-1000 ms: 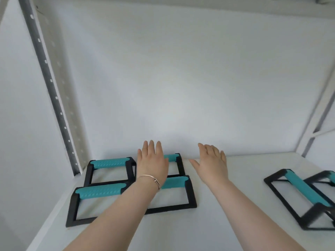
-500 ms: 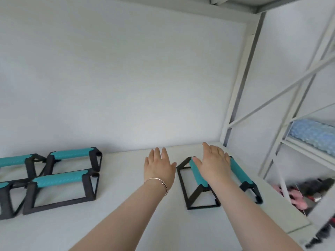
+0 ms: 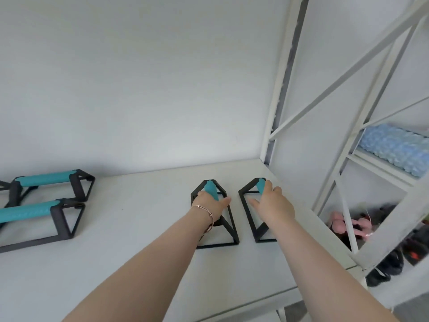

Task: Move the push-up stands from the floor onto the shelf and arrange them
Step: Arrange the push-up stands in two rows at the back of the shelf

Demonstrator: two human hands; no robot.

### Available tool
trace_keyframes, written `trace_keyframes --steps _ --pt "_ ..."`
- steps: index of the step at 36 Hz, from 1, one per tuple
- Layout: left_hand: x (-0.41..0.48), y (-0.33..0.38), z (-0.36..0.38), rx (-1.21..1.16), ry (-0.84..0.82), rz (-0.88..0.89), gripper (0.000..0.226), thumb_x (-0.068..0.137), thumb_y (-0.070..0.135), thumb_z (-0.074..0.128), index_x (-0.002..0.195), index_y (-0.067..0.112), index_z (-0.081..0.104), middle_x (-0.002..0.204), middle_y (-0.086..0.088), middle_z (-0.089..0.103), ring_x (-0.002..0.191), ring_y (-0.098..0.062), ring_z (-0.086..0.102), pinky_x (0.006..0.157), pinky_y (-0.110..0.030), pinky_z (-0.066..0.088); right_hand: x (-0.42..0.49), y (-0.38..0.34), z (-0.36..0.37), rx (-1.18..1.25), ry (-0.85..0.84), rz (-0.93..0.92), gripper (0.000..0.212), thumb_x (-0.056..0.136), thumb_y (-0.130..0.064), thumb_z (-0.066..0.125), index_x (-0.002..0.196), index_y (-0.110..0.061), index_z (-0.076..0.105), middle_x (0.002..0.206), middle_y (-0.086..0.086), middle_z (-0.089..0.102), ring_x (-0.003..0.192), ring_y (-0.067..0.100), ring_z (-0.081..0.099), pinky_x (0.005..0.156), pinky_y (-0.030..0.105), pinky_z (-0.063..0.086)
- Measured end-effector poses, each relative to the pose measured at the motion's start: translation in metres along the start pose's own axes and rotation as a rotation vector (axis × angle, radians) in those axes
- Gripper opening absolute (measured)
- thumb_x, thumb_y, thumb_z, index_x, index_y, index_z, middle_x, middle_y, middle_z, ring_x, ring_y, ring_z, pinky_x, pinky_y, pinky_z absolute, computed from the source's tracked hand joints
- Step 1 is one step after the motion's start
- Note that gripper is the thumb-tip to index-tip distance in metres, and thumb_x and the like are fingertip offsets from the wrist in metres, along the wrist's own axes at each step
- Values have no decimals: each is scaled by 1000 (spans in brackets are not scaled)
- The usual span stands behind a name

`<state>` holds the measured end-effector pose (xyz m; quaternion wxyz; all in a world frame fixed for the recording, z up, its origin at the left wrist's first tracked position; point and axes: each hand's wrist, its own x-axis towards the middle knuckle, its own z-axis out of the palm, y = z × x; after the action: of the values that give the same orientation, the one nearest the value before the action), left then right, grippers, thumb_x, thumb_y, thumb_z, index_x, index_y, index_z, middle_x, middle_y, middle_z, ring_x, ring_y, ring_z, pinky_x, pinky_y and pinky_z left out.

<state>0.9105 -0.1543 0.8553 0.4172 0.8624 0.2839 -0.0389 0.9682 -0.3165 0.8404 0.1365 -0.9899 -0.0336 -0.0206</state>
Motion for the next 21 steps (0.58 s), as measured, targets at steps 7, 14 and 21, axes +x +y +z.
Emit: trace_keyframes --steps 7,14,21 --pt "5 -9 -17 -110 -87 15 43 84 32 66 113 4 49 96 -11 69 75 -20 70 67 -31 54 17 3 -3 67 -86 47 63 92 -41 59 137 -7 30 102 11 54 86 32 58 67 36 43" --pt "-8 -33 -70 -205 -142 57 43 87 13 67 125 11 48 95 -11 67 77 -22 70 66 -35 61 6 -27 -9 3 -121 -151 38 86 -42 62 108 -12 52 93 6 59 81 27 59 72 38 52" --pt "-39 -91 -157 81 87 206 39 88 48 59 115 22 48 86 -3 61 57 -13 62 47 -24 51 -29 -93 -18 101 -154 -333 39 84 -38 65 116 -19 53 102 3 61 88 26 60 77 37 52"
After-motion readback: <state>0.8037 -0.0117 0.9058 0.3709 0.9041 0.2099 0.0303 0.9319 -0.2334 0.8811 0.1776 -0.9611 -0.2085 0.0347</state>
